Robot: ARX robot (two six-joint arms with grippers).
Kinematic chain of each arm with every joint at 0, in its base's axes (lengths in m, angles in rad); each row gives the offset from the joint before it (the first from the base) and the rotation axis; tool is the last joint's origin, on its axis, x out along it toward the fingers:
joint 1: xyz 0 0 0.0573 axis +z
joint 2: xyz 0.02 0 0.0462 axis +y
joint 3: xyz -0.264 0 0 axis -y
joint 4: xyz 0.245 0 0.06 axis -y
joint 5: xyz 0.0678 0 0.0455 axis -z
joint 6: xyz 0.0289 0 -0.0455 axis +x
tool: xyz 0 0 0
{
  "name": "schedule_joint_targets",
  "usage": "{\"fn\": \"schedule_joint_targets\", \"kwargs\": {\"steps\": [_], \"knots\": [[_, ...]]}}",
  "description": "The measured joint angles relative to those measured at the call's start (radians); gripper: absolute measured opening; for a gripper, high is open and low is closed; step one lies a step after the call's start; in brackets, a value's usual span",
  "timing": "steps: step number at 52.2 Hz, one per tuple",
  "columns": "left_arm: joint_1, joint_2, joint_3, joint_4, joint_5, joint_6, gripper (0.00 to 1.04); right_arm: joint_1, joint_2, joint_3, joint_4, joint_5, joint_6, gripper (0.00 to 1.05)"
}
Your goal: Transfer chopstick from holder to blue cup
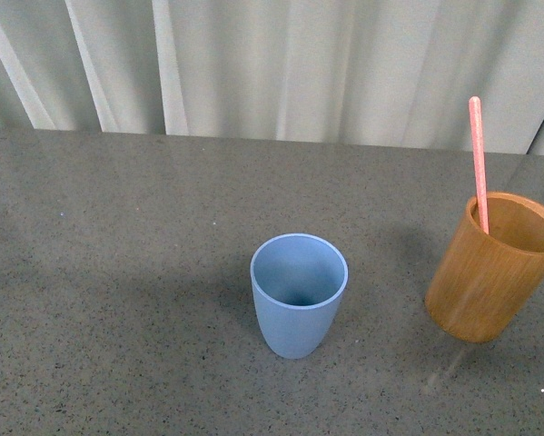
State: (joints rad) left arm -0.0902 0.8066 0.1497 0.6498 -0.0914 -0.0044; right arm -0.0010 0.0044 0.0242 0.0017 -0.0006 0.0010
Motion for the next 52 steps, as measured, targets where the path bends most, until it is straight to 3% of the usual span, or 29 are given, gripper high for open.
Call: {"fn": "schedule_joint_targets", "kwargs": {"steps": [4,9,52], "knots": [[0.056,-0.054,-0.028,-0.025,0.081,0.0,0.04,0.0,0.0,0.0,0.0,0.0,0.0,0.95],[0.087,-0.123,-0.06,-0.064,0.085,0.0,0.04,0.0,0.0,0.0,0.0,0.0,0.0,0.95],[0.088,-0.519,-0.131,-0.358,0.091,0.0,0.04,0.0,0.0,0.0,0.0,0.0,0.0,0.95]]}}
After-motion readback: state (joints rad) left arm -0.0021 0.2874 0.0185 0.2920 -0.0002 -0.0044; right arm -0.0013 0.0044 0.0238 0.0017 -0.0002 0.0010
